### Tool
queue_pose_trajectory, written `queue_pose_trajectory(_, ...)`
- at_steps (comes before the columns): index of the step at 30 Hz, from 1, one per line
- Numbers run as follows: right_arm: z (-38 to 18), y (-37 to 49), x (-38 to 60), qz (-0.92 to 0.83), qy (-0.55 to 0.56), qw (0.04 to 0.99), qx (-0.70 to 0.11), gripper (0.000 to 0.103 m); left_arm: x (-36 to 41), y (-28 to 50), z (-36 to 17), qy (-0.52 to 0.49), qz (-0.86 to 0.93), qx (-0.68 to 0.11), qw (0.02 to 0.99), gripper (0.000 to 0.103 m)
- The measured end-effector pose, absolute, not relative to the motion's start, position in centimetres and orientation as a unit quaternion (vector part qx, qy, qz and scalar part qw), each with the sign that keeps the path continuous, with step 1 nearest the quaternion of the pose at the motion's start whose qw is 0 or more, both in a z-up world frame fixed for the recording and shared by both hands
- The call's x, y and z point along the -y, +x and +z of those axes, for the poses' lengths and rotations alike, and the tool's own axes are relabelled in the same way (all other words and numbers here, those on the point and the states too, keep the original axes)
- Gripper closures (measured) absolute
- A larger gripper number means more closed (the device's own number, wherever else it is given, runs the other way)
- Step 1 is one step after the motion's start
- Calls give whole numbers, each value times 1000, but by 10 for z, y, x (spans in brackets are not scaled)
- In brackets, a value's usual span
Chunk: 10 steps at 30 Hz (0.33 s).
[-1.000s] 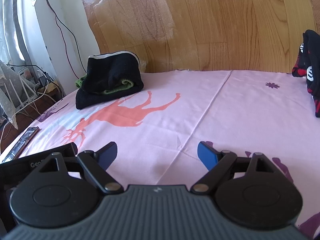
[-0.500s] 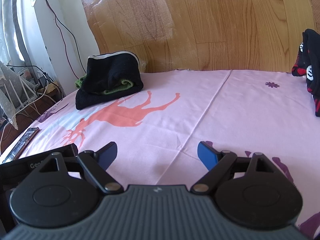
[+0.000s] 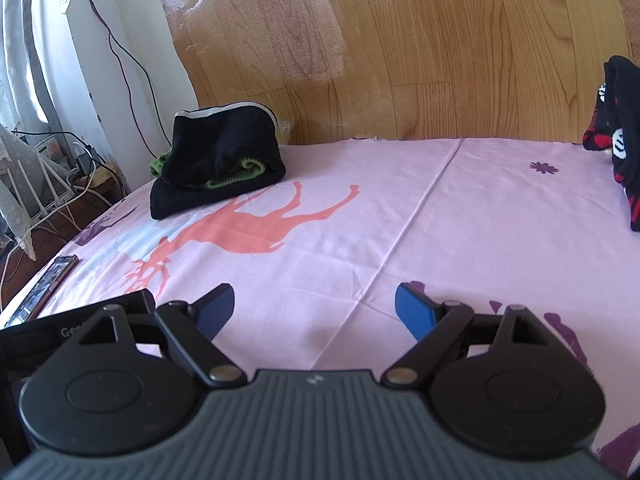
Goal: Fold small clothes
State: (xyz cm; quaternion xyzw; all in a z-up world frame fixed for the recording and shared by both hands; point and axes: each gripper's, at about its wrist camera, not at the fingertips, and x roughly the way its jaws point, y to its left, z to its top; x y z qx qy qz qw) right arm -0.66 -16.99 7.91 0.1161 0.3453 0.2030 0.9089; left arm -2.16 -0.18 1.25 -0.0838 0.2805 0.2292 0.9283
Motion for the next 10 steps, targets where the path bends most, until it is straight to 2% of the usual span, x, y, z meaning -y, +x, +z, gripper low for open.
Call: queue_pose_trajectory(10,79,-6,171,204,116,908,-346,14,1,-20,13,-84,207,-282,933,0)
